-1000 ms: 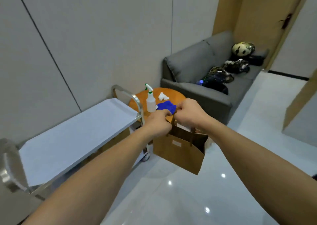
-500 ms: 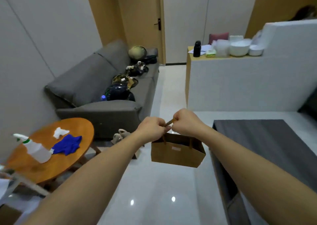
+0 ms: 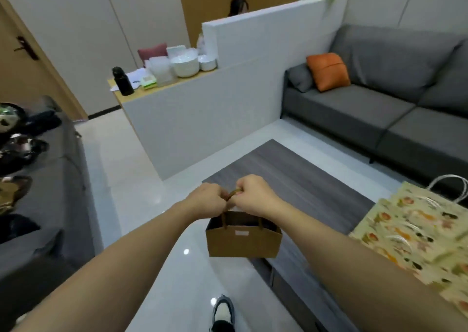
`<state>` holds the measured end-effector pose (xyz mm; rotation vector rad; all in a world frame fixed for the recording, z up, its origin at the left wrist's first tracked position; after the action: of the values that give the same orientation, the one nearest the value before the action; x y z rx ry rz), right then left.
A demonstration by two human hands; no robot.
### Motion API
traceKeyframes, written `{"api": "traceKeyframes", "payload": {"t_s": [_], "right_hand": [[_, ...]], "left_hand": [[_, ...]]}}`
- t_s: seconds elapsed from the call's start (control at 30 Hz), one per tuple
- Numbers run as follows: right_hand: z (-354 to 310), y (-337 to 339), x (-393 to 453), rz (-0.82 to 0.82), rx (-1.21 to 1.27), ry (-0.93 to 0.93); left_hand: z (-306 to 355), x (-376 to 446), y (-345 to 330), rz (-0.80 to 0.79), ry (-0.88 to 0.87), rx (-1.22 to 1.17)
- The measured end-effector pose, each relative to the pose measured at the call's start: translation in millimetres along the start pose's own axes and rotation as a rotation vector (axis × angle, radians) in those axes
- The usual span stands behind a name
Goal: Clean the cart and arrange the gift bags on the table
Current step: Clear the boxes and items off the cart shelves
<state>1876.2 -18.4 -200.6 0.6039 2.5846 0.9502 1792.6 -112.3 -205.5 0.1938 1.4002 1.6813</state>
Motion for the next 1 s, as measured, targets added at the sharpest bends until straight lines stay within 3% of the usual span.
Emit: {"api": "traceKeyframes", "payload": {"t_s": [0.23,0.47,0.73,1.0], "right_hand": [[67.7,48.2,41.6,0.125,-0.008,-0.275],[101.6,82.7,67.6,0.268,-0.119,-0.478],[158.7,125.2,80.1,0.428,-0.078,-0.641],[260.7,155.9,109.2,0.313,-0.079,-0.733]], "left_hand": [[67.6,107.9,-11.6,-0.259,-0.329,0.217],[124.2,176.0,-7.8,-0.316,-0.61,0.299],[160.3,243.3,-7.7,-0.285,-0.658,0.139],[202.4,309.7,-47.7,-0.364,-0.588,0.19]]}}
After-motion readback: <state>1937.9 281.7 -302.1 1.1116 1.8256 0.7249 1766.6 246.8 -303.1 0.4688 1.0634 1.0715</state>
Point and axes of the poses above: each hand's wrist, its own x-axis towards the middle knuckle, its own y-axis out of the back of the hand, z = x × y, the point moved 7 cm from there along x, towards the middle knuckle, and after that the axes turned 2 degrees about x, right-handed, at the moved point
